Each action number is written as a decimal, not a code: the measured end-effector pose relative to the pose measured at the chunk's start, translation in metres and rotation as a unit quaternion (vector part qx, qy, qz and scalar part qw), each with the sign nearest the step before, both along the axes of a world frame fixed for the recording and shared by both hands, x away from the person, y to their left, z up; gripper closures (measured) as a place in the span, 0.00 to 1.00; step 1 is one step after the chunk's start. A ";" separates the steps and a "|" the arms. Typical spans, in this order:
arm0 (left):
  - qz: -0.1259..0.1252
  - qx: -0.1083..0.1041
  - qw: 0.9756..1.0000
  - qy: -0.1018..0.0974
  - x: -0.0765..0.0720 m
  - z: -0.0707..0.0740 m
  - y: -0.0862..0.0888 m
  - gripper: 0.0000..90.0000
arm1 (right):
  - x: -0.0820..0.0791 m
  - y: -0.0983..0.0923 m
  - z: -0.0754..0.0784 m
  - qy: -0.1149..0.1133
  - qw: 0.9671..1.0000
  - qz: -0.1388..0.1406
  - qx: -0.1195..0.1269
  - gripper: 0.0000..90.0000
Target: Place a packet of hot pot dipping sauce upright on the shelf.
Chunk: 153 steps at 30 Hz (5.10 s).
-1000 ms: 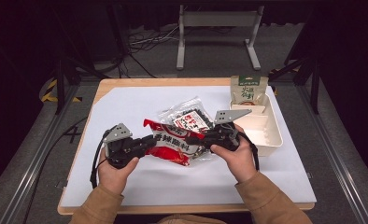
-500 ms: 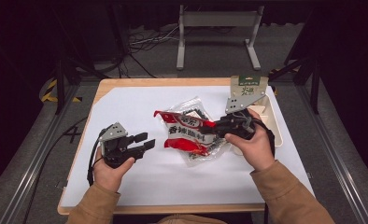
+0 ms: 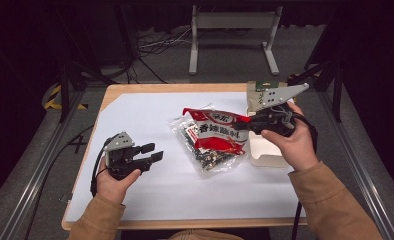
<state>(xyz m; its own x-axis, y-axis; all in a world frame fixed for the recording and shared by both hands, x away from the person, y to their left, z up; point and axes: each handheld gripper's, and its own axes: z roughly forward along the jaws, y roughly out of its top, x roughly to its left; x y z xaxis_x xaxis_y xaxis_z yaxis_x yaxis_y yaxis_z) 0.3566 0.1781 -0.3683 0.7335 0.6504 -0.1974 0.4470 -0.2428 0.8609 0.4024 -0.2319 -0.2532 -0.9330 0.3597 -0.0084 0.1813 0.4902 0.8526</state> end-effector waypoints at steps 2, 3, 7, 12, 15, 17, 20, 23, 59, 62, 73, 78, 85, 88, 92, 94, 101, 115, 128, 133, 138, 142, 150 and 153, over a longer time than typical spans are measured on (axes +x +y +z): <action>0.002 -0.002 1.000 0.002 0.000 0.000 0.003 0.59 | 0.003 -0.006 0.003 -0.002 1.000 -0.004 -0.004 1.00; 0.001 -0.001 1.000 0.000 0.001 0.000 0.005 0.59 | 0.004 -0.008 0.004 -0.003 1.000 -0.006 -0.006 1.00; 0.004 0.002 1.000 -0.003 0.002 0.000 0.010 0.57 | 0.009 -0.018 0.008 -0.009 1.000 -0.014 -0.015 1.00; 0.008 0.004 1.000 -0.001 0.002 -0.001 0.016 0.56 | 0.015 -0.031 0.014 -0.016 0.999 -0.023 -0.019 1.00; 0.010 0.005 1.000 -0.004 0.003 -0.001 0.020 0.55 | 0.019 -0.038 0.016 -0.019 0.999 -0.028 -0.018 1.00; 0.009 0.009 1.000 -0.004 0.003 -0.002 0.022 0.55 | 0.021 -0.042 0.018 -0.021 0.999 -0.030 -0.017 1.00; 0.010 0.012 1.000 -0.001 0.004 -0.003 0.025 0.53 | 0.025 -0.048 0.020 -0.024 0.999 -0.034 -0.019 1.00; 0.013 0.012 1.000 0.000 0.005 -0.004 0.027 0.52 | 0.029 -0.054 0.022 -0.028 0.999 -0.038 -0.020 1.00; 0.024 0.012 1.000 0.012 0.006 -0.009 0.039 0.52 | 0.084 -0.112 0.024 -0.065 0.993 -0.090 -0.046 1.00; 0.028 0.011 0.999 0.011 0.004 -0.009 0.041 0.52 | 0.090 -0.117 0.021 -0.068 0.992 -0.093 -0.052 1.00; 0.031 0.014 0.999 0.014 0.003 -0.010 0.043 0.52 | 0.105 -0.131 0.006 -0.056 0.992 -0.099 -0.061 1.00; 0.031 0.015 0.999 0.014 0.003 -0.010 0.043 0.52 | 0.110 -0.135 -0.002 -0.052 0.991 -0.100 -0.069 1.00; 0.030 0.013 0.999 0.015 0.003 -0.011 0.042 0.52 | 0.117 -0.136 -0.014 -0.046 0.992 -0.099 -0.068 1.00; 0.032 0.013 0.999 0.016 0.003 -0.011 0.042 0.52 | 0.121 -0.136 -0.024 -0.033 0.992 -0.104 -0.066 1.00; 0.029 0.015 0.999 0.018 0.004 -0.012 0.042 0.52 | 0.124 -0.136 -0.034 -0.026 0.992 -0.106 -0.066 1.00; 0.029 0.014 0.999 0.019 0.004 -0.012 0.041 0.51 | 0.125 -0.136 -0.036 -0.025 0.992 -0.108 -0.062 1.00; 0.026 0.013 0.999 0.020 0.005 -0.011 0.040 0.51 | 0.122 -0.148 -0.046 -0.021 0.989 -0.138 -0.040 0.99; 0.016 0.016 1.000 0.021 0.009 -0.012 0.033 0.51 | 0.113 -0.162 -0.064 -0.002 0.981 -0.190 -0.041 0.99; 0.015 0.017 1.000 0.021 0.010 -0.013 0.032 0.49 | 0.113 -0.160 -0.076 0.016 0.978 -0.201 -0.056 0.90; 0.018 0.016 0.999 0.025 0.011 -0.013 0.033 0.44 | 0.106 -0.158 -0.073 0.017 0.974 -0.223 -0.045 0.70; 0.018 0.016 0.999 0.027 0.013 -0.013 0.032 0.42 | 0.098 -0.156 -0.068 0.008 0.971 -0.237 -0.043 0.55; 0.020 0.015 0.999 0.029 0.014 -0.013 0.030 0.40 | 0.087 -0.154 -0.061 -0.005 0.970 -0.241 -0.039 0.47; 0.013 0.021 0.999 0.027 0.016 -0.010 0.025 0.38 | 0.058 -0.152 -0.053 -0.023 0.966 -0.256 -0.033 0.38; 0.011 0.023 0.999 0.024 0.017 -0.009 0.023 0.38 | 0.046 -0.151 -0.051 -0.031 0.964 -0.260 -0.037 0.36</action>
